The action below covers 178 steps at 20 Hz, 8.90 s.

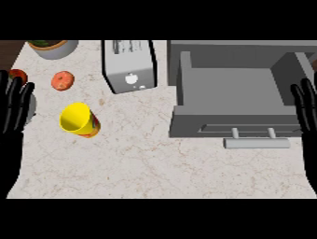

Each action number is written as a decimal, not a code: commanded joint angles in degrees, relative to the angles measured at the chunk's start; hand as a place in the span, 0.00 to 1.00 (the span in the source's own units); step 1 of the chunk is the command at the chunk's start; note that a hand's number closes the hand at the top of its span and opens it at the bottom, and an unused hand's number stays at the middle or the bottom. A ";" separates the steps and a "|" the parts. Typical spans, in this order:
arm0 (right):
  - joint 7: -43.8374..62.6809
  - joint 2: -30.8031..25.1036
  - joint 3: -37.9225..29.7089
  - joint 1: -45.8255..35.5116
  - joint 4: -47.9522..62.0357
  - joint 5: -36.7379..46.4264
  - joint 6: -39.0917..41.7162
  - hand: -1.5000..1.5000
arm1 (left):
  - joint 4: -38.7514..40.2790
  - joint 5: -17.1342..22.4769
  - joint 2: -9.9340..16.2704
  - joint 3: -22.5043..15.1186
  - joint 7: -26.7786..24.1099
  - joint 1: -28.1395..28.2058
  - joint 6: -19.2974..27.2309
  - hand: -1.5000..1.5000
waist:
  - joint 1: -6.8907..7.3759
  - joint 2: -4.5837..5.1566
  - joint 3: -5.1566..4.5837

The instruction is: Pick up the cup, place it into the drawer and close the drawer

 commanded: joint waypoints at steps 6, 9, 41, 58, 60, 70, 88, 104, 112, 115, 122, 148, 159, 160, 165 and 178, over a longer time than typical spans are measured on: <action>-1.50 0.15 0.68 -1.35 -1.23 1.62 0.45 0.00 | 8.55 11.56 7.71 7.19 -0.86 -6.29 -11.09 0.00 | 0.40 -2.18 1.60; 4.11 -4.13 1.35 -0.31 2.78 -2.51 6.81 0.00 | 15.36 19.21 3.61 10.82 6.32 -6.43 -6.30 0.00 | 0.36 -1.99 1.59; 5.10 -3.78 -4.84 -14.36 11.58 -3.28 9.23 0.00 | 88.52 4.21 10.67 16.33 -33.16 -23.92 -12.60 0.00 | -0.02 -2.04 1.57; 4.21 -3.74 -4.96 -13.12 11.30 -4.02 11.01 0.00 | 111.54 -1.13 11.70 17.17 -55.88 -27.72 -13.14 0.00 | -1.23 -1.53 1.38; 0.55 -6.90 -9.24 -15.29 16.53 -6.60 14.11 0.00 | 111.27 -1.07 11.66 17.34 -54.53 -29.83 -12.29 0.00 | -1.33 -1.31 1.39; 5.46 -6.24 -8.26 -15.97 13.50 -7.36 13.05 0.00 | 112.45 -1.25 11.52 17.72 -55.46 -31.70 -14.78 0.00 | -1.88 -1.32 1.34; 4.00 -8.01 -9.84 -16.60 16.58 -7.35 14.58 0.00 | 106.87 -2.01 6.94 19.16 -68.25 -30.88 1.37 1.00 | -1.46 -1.35 1.41; 5.79 -8.06 -11.43 -16.77 15.45 -7.44 12.89 0.00 | 95.41 -0.37 1.58 15.84 -60.37 -38.97 -9.82 1.00 | 0.45 -2.36 1.64; 5.57 -7.54 -10.91 -14.08 14.46 -5.91 12.46 0.00 | 79.00 0.02 -5.08 10.08 -40.41 -46.89 -4.38 1.00 | 1.79 -2.99 1.71; 2.75 -4.91 -7.24 -12.57 14.34 -2.40 11.62 0.00 | 77.42 2.58 -5.38 6.44 -35.14 -51.23 1.82 1.00 | 0.54 -2.57 1.66; 1.92 -7.31 -9.92 -11.77 13.67 -4.80 14.02 0.00 | 78.04 4.19 -5.45 2.20 -23.45 -64.05 11.36 1.00 | -1.21 -2.16 1.66; 1.76 -5.37 -5.53 -22.62 19.36 -6.25 15.92 0.00 | 103.85 15.15 -5.47 -20.86 -12.24 -73.99 15.95 0.00 | -11.16 0.66 1.75; 4.30 -6.30 1.59 -23.42 18.58 -19.22 31.38 1.00 | 97.54 27.52 -5.47 -15.81 -24.16 -71.34 13.27 0.00 | -10.67 0.33 1.60; 5.70 -5.77 4.56 -24.30 20.06 -18.39 32.31 1.00 | 96.80 28.76 -5.47 -15.94 -25.20 -71.08 13.85 0.00 | -10.25 0.52 1.55; 9.84 -14.70 8.77 -20.45 17.55 -12.74 39.73 1.00 | 97.19 31.95 -5.47 -15.20 -27.44 -71.80 18.59 0.00 | -8.41 -0.88 1.60; -2.03 -15.30 17.41 -15.38 32.64 23.00 26.80 0.00 | 97.18 34.63 -5.47 -13.58 -33.11 -68.02 15.78 0.00 | 0.50 -1.31 1.71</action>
